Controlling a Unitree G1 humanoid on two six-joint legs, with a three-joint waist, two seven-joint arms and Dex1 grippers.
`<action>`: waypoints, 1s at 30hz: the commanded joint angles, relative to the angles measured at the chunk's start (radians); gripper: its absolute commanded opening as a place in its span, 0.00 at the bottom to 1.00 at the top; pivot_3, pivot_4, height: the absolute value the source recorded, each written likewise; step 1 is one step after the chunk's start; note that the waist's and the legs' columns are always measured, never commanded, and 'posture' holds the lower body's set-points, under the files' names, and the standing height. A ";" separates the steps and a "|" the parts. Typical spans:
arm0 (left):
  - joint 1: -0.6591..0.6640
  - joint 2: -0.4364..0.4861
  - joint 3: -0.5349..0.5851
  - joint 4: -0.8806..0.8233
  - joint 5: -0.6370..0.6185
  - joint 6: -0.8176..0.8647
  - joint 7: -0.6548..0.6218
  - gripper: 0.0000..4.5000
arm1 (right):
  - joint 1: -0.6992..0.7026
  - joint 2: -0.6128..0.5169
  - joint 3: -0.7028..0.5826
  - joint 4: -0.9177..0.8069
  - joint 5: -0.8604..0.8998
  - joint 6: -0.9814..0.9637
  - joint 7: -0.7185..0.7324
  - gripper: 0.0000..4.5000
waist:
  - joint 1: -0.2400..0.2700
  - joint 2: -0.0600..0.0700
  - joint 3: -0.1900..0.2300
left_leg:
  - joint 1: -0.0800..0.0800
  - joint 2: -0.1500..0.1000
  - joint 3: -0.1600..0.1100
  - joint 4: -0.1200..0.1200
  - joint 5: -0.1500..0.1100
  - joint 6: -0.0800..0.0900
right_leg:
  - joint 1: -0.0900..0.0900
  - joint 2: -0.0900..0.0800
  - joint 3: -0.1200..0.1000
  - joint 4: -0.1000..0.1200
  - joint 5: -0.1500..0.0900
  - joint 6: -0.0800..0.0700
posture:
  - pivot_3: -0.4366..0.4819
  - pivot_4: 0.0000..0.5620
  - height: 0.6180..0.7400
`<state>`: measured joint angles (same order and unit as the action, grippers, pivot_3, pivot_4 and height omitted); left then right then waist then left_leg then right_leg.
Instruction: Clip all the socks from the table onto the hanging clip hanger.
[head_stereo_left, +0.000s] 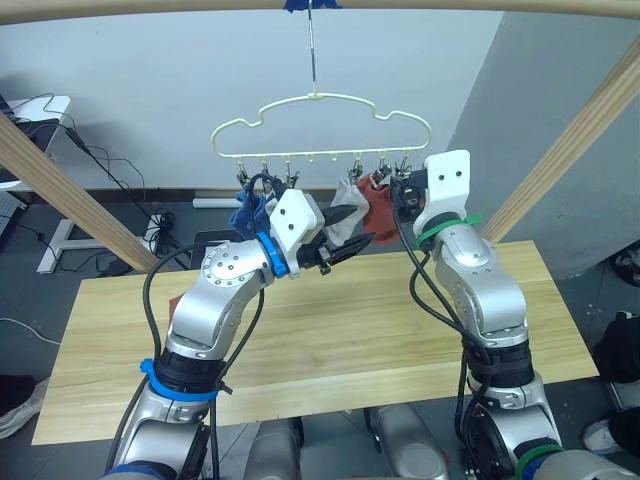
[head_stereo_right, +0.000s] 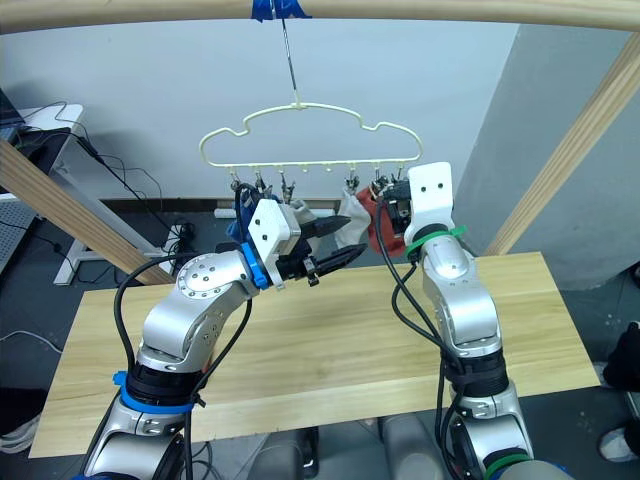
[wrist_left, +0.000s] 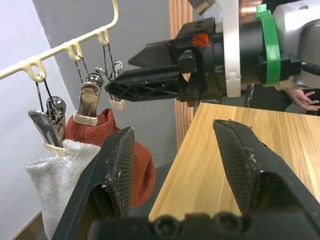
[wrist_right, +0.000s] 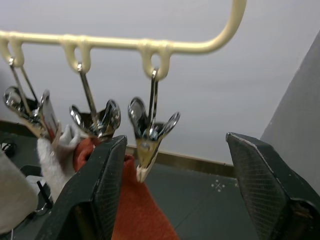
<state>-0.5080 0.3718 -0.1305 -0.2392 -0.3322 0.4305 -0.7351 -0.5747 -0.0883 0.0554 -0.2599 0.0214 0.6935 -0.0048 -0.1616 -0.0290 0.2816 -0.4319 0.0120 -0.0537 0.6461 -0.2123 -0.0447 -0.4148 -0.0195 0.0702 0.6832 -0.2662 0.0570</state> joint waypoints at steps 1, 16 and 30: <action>-0.022 0.004 0.006 -0.018 -0.004 -0.019 -0.008 0.61 | -0.024 0.013 -0.018 -0.016 -0.004 -0.015 -0.011 0.74 | 0.000 0.000 0.000 | 0.000 0.000 0.000 0.000 0.000 0.000 | 0.000 0.000 0.000 0.000 0.000 0.000 | 0.27 0.37 1.00; -0.054 0.023 0.056 -0.038 -0.105 0.020 -0.043 0.61 | -0.060 0.014 -0.037 0.059 -0.021 -0.070 -0.030 0.74 | -0.001 0.000 -0.007 | 0.000 0.000 0.000 0.000 0.000 0.000 | 0.000 0.000 0.000 0.001 0.000 0.000 | 0.28 0.34 1.00; -0.066 0.036 0.048 -0.028 -0.095 0.014 -0.050 0.61 | -0.085 0.056 -0.087 0.047 0.014 -0.035 -0.057 0.74 | -0.002 0.000 -0.008 | 0.000 0.000 0.000 0.001 0.000 0.000 | 0.000 0.000 0.000 0.002 0.000 0.000 | 0.27 0.34 1.00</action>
<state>-0.5563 0.4002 -0.0900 -0.2384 -0.4231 0.4555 -0.7773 -0.6269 -0.0478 -0.0065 -0.1909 0.0228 0.6637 -0.0479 -0.1637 -0.0285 0.2736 -0.4315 0.0118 -0.0537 0.6469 -0.2119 -0.0451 -0.4148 -0.0195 0.0702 0.6855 -0.2659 0.0570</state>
